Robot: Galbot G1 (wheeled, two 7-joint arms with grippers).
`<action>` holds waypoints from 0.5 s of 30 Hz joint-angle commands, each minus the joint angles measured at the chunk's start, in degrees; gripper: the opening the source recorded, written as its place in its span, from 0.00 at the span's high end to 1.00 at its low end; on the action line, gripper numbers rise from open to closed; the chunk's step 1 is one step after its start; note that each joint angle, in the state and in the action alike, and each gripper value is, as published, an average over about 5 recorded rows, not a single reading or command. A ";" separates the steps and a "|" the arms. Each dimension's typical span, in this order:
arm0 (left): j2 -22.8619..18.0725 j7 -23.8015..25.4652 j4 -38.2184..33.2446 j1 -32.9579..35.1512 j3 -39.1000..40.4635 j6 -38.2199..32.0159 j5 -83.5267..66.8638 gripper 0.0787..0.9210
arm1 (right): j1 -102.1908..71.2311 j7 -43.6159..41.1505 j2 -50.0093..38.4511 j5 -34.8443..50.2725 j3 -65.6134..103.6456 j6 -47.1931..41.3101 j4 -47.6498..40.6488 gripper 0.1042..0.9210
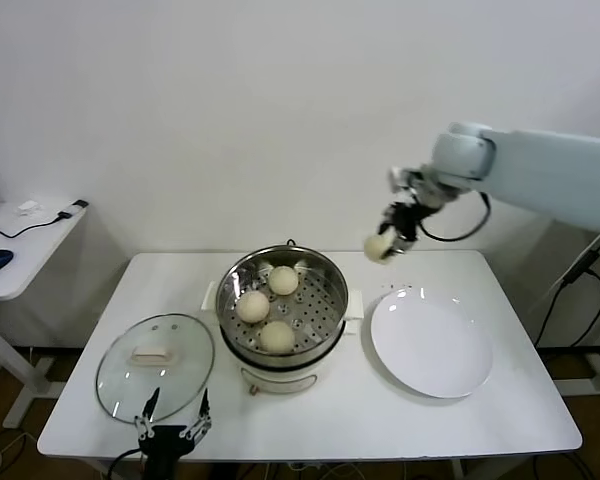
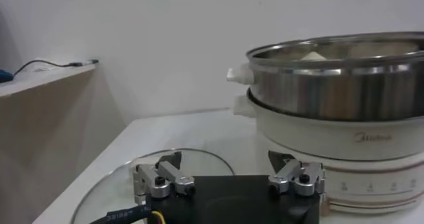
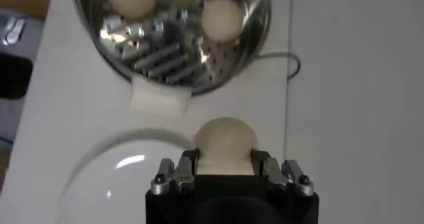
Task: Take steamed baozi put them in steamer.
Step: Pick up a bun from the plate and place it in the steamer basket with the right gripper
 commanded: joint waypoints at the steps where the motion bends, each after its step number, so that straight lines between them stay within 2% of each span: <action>1: 0.06 0.03 -0.12 -0.06 0.23 0.10 0.13 0.12 | 2.07 6.53 12.76 13.79 -1.15 -6.59 6.59 0.45; 15: 0.21 0.04 -0.76 0.13 -0.45 -0.12 -0.41 0.12 | -13.32 8.98 11.77 1.18 0.82 -7.96 -0.11 0.45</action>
